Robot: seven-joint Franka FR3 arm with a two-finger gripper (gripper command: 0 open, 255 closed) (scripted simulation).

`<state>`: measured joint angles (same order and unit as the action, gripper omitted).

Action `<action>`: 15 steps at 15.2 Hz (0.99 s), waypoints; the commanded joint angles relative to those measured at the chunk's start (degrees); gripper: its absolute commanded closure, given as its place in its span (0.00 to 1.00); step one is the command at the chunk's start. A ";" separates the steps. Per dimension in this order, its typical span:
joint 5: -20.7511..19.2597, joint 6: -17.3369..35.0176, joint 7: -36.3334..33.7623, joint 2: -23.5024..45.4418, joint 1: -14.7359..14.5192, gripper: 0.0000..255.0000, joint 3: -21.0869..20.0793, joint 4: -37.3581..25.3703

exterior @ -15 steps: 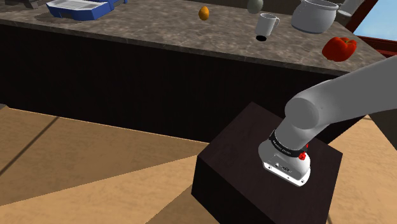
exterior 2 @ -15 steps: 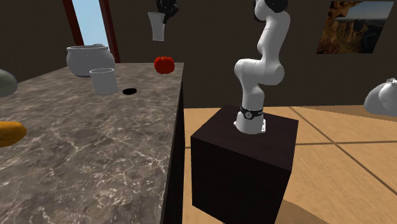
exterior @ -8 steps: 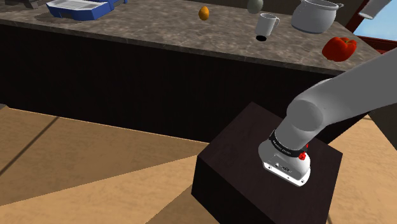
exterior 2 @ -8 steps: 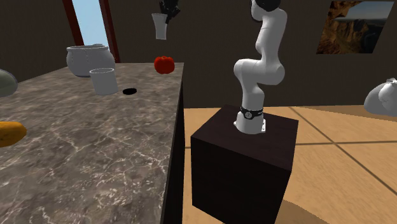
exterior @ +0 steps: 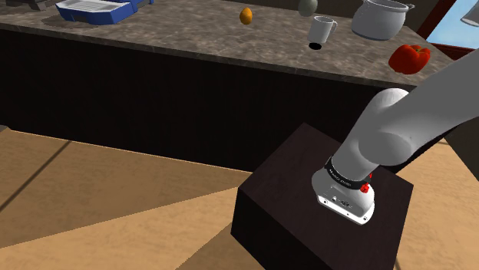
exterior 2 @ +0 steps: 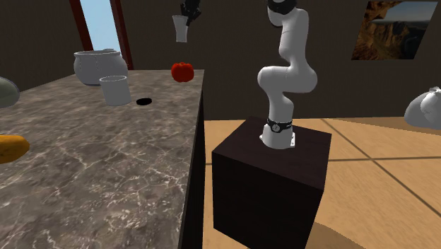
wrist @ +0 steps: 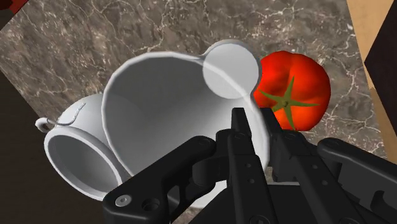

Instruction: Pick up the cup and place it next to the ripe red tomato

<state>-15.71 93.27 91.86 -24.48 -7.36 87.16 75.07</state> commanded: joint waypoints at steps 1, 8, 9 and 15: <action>-2.22 -2.06 1.30 -2.26 -8.26 1.00 7.38 -5.88; -9.11 -7.08 4.19 -9.99 -22.10 1.00 16.92 -19.82; -8.64 -5.79 4.14 -9.66 -20.54 1.00 16.29 -17.69; -6.86 0.87 4.08 -8.41 -13.24 1.00 13.33 -7.35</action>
<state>-22.77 93.25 95.85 -33.00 -21.57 100.86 66.44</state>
